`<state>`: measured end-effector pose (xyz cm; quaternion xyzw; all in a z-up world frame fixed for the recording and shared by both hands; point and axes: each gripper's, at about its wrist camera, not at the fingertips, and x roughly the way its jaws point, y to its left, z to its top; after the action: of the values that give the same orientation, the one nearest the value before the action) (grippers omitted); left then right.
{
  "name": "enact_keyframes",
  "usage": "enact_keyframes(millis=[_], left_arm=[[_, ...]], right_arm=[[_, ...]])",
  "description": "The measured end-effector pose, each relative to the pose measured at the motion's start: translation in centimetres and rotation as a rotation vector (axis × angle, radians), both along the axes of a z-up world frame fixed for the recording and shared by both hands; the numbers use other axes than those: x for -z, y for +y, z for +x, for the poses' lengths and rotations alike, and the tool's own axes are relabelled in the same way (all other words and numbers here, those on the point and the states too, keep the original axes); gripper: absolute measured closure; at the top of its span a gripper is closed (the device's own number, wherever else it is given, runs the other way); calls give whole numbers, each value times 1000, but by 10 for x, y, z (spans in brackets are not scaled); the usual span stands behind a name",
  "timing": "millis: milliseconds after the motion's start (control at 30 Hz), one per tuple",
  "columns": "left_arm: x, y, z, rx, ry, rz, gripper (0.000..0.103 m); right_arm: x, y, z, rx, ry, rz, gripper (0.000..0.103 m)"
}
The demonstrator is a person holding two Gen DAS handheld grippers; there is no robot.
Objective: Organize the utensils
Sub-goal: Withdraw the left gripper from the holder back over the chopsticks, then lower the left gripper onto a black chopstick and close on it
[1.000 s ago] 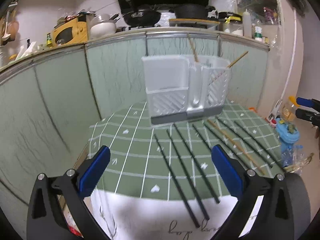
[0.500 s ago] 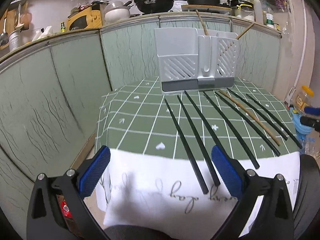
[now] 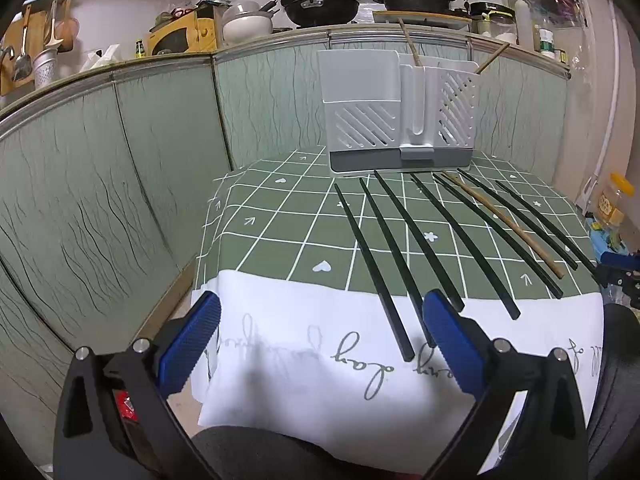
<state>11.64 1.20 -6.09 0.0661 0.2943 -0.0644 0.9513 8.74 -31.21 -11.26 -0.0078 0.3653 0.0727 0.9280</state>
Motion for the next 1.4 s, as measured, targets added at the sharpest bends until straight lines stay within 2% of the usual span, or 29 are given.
enact_keyframes(millis=[333,467,500,567,833,1100,1233,1400], left_arm=[[4,1,-2,5,11,-19,4],[3,-1,-4,20,12,-28,5],[4,-2,-4,23,15,-30,7],[5,-4,-2,26,30,-26,18],[20,-20,9,32,140,-16,50],[24,-31,10,31,188,1,53],[26,-38,12,15,213,30,63],[31,-47,12,-6,223,71,70]], right_arm=[[2,11,1,-11,7,-41,94],[1,4,4,22,31,21,97],[1,3,5,30,35,30,97],[1,3,5,39,35,32,97],[1,2,6,64,44,43,97],[2,1,5,66,47,42,97],[2,3,5,80,49,34,97],[1,4,6,100,57,29,97]])
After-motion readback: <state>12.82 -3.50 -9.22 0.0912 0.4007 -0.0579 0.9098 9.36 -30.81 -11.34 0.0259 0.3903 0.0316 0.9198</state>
